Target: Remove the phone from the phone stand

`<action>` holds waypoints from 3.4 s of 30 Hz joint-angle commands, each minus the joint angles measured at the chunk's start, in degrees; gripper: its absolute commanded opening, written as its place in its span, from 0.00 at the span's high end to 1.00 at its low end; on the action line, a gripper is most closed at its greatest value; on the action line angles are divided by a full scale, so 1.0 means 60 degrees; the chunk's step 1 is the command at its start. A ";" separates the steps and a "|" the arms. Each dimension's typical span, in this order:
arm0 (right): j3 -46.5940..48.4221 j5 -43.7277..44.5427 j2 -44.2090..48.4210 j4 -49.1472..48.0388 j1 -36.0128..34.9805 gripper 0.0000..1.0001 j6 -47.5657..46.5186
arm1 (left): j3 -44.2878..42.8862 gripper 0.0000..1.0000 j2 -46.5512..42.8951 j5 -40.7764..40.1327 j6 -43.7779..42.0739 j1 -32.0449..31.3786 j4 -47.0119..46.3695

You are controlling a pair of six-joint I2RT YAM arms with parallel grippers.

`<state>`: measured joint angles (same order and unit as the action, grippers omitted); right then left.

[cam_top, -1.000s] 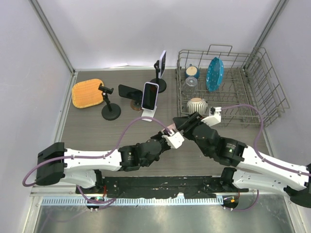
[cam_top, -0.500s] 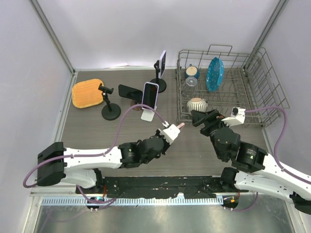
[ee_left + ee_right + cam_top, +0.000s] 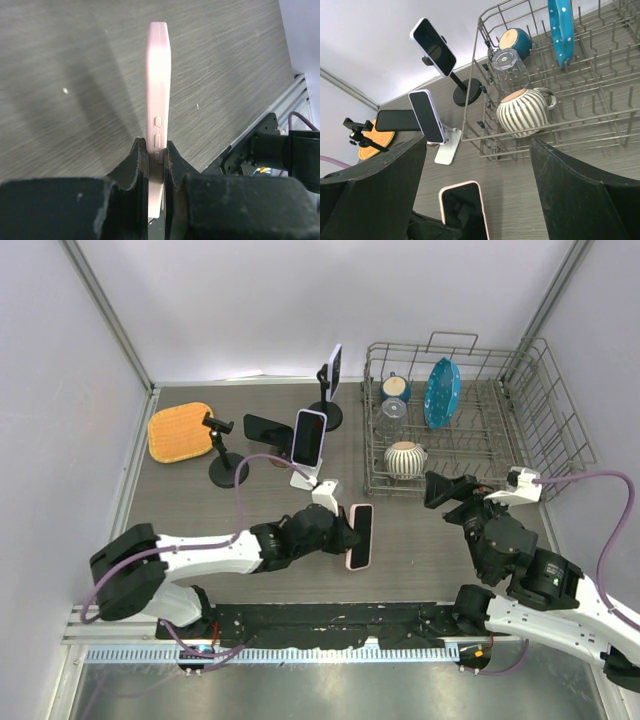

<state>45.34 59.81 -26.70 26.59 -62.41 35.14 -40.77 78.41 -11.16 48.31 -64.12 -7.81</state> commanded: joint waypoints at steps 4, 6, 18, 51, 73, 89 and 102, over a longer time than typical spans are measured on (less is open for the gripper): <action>-0.0452 0.0271 0.0889 0.0109 -0.0028 0.11 -0.0875 | -0.0338 1.00 0.2175 0.1126 0.3473 -0.0036 -0.3236; -0.0540 0.0300 0.1138 0.0197 -0.0028 0.11 -0.0963 | -0.0382 1.00 0.2720 0.1332 0.4249 -0.0036 -0.3983; -0.0892 0.0813 0.2149 0.0535 -0.0028 0.11 -0.1139 | -0.0926 1.00 0.4714 0.0865 0.5496 -0.0768 -0.4850; -0.0877 0.0901 0.2179 0.0754 -0.0028 0.11 -0.1271 | -0.0045 0.00 0.1772 -0.2182 0.4181 -0.0916 -0.0942; 0.3236 -0.1500 -0.5464 0.0769 0.0352 0.03 -0.1724 | -0.2828 0.00 -0.4455 0.0206 -0.4243 0.6775 0.6091; 0.8012 -0.2923 -1.1441 -0.2174 0.3061 0.11 -0.3468 | -0.0821 0.00 -0.6813 -0.1363 -0.5679 0.6775 0.5140; 1.1279 -0.2146 -1.5133 -0.4402 0.3971 0.17 -0.4259 | -0.0763 0.00 -0.7209 -0.1509 -0.5855 0.6541 0.5140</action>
<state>106.26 44.34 -114.76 7.01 -39.24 12.34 -45.41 35.70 -18.98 14.48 -24.10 24.64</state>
